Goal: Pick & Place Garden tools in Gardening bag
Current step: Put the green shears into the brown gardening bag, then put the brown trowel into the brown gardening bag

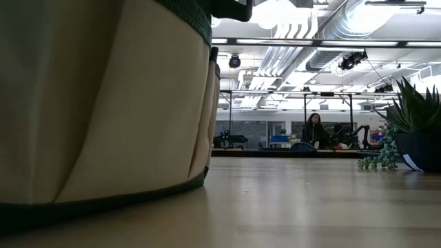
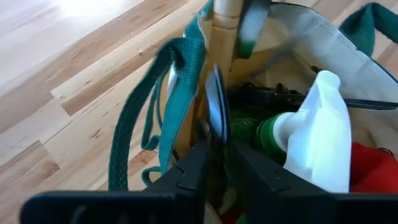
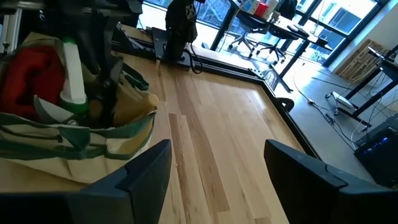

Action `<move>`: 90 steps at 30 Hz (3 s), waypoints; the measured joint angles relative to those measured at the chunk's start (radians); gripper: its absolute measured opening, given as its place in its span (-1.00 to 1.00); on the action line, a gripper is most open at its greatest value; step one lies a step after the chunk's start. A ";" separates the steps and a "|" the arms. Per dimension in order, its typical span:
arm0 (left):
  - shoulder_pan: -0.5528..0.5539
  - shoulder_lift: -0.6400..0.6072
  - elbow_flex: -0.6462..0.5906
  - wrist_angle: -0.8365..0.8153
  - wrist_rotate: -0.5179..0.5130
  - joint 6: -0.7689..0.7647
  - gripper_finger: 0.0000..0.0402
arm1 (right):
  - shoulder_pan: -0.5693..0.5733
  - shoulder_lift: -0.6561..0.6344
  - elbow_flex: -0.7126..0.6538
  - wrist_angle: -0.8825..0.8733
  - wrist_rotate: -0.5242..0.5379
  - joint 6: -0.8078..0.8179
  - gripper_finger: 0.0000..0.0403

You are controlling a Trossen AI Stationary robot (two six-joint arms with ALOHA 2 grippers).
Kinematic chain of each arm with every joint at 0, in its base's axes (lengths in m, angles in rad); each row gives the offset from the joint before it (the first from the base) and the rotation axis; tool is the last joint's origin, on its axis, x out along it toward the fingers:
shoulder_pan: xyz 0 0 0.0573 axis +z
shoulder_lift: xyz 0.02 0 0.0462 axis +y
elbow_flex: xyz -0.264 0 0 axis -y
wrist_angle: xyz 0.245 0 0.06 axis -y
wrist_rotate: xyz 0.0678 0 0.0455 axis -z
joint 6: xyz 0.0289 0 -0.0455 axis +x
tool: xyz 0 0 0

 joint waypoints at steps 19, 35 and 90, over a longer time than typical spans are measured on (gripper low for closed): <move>0.000 0.000 0.044 0.010 0.001 0.071 0.06 | -0.009 0.000 0.000 -0.009 -0.001 0.010 0.23; 0.000 -0.002 0.340 -0.355 0.119 0.129 0.19 | -0.033 0.000 0.000 -0.013 -0.031 0.010 0.23; 0.114 -0.001 -0.282 0.077 0.888 -0.309 0.18 | -0.045 0.000 0.000 -0.013 -0.178 0.040 0.23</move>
